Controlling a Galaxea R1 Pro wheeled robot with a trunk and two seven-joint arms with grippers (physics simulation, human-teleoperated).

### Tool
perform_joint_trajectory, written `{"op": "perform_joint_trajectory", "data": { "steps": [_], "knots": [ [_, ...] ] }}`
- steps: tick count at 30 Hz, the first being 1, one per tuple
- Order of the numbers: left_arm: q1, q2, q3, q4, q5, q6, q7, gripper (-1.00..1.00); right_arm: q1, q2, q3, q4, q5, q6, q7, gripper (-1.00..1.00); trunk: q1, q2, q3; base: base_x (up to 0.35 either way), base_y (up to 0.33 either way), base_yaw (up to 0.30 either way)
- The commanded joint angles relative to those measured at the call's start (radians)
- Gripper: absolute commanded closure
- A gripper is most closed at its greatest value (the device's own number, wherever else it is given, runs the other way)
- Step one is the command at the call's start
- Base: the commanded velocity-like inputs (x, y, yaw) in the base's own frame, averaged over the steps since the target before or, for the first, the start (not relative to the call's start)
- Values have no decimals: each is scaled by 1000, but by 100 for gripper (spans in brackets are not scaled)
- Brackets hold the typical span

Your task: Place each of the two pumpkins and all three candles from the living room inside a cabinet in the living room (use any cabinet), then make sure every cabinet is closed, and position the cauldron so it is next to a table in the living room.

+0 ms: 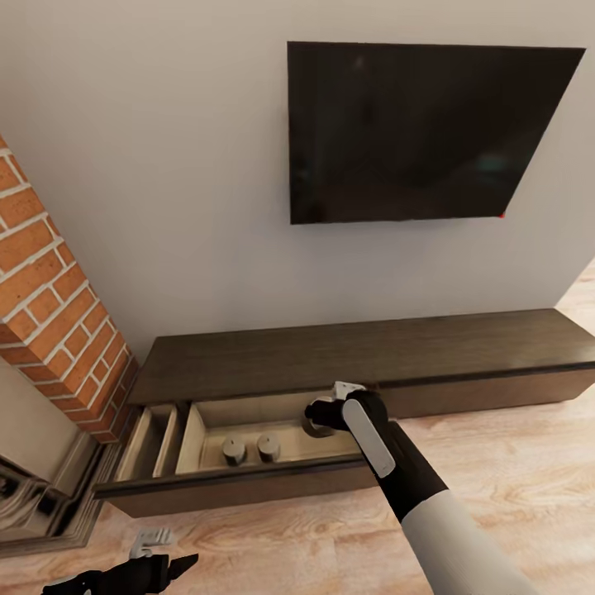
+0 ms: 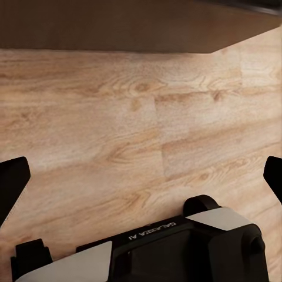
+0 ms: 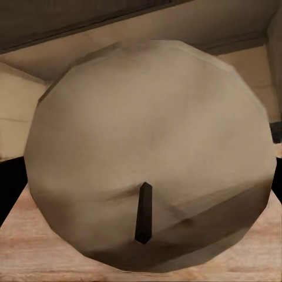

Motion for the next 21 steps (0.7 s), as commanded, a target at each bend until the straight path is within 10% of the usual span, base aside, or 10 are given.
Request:
{"op": "perform_joint_trajectory", "data": {
  "steps": [1, 21],
  "knots": [
    [-1, 1, -3, -1, 11, 8, 0, -100, -1, 4, 11, 2, -9, -5, -13, 100, 0, -1, -1, 92, 38, 0],
    [1, 1, -3, -1, 10, 9, 0, -100, -21, 24, 56, 148, 0, -108, -9, 100, 0, -1, -1, 8, 3, 0]
  ]
}}
